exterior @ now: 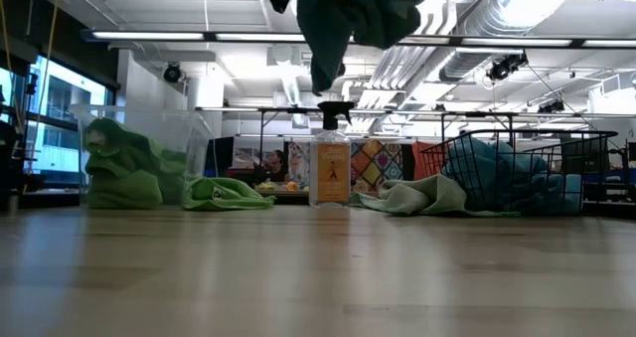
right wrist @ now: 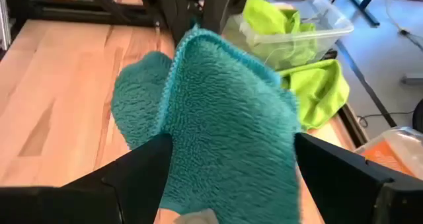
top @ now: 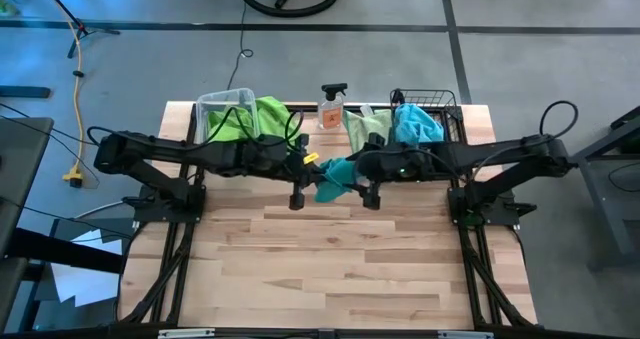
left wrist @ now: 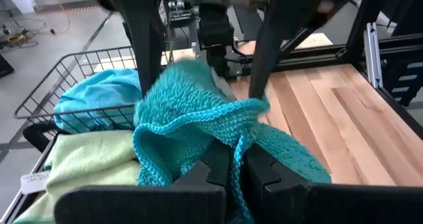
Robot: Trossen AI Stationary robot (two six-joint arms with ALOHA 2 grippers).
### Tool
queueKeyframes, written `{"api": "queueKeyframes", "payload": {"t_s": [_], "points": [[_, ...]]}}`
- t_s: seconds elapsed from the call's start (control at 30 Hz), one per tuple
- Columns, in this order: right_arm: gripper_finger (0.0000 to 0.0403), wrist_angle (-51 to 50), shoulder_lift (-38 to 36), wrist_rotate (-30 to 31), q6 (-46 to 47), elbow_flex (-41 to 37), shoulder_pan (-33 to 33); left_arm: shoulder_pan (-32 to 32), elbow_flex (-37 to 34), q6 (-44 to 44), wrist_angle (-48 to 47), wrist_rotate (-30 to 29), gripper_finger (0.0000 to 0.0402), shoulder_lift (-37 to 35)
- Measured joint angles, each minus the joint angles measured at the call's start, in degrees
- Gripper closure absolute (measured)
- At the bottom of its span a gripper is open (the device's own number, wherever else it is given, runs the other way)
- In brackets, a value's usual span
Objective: Sort microfiber towel by color & place in baskets
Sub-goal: Put the blue microfiber cloth into the basket
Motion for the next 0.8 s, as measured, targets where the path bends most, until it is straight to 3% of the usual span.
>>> {"api": "queueKeyframes", "payload": {"t_s": [0.33,0.8], "points": [[0.0086,6.7,4.9,-0.6,0.0,0.0,0.0,0.0,0.0,3.6,2.8,-0.6,0.0401,0.0],[0.0098,9.0,5.5,-0.2,1.1,0.0,0.0,0.2,0.0,6.2,8.5,-1.9,0.0401,0.1]]}}
